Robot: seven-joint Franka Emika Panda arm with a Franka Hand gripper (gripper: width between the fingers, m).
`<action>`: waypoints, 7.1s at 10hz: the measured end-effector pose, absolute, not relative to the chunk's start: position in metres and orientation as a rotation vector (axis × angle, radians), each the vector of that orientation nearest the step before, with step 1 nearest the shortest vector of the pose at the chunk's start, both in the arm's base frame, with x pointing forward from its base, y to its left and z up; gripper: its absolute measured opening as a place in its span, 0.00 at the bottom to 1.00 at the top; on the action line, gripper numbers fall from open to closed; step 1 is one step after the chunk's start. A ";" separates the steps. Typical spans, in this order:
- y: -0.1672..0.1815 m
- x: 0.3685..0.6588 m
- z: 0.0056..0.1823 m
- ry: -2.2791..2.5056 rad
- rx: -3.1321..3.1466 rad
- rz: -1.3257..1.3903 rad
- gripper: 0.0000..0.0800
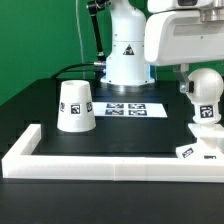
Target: Assemble lamp
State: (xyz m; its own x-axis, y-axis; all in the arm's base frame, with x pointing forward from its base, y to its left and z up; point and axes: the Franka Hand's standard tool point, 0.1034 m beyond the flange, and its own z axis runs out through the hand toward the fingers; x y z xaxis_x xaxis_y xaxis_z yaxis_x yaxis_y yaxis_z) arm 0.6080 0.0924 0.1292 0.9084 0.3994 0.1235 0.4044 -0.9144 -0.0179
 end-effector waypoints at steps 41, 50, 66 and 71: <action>0.101 0.602 0.125 1.316 -2.714 0.015 0.87; 0.106 0.598 0.120 0.191 -3.024 -0.118 0.87; 0.094 0.598 0.118 -1.482 -2.778 -0.153 0.87; 0.094 0.601 0.120 -1.762 -2.657 -0.137 0.87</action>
Offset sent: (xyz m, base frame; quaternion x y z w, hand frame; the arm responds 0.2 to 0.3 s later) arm 0.0060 0.0122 -0.0021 0.0026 -0.0008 0.0214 0.9998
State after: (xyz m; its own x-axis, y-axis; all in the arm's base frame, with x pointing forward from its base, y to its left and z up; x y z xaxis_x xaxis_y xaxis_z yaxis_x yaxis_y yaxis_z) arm 0.6007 0.0940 0.1197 0.3872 0.9209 0.0442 0.9167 -0.3897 0.0886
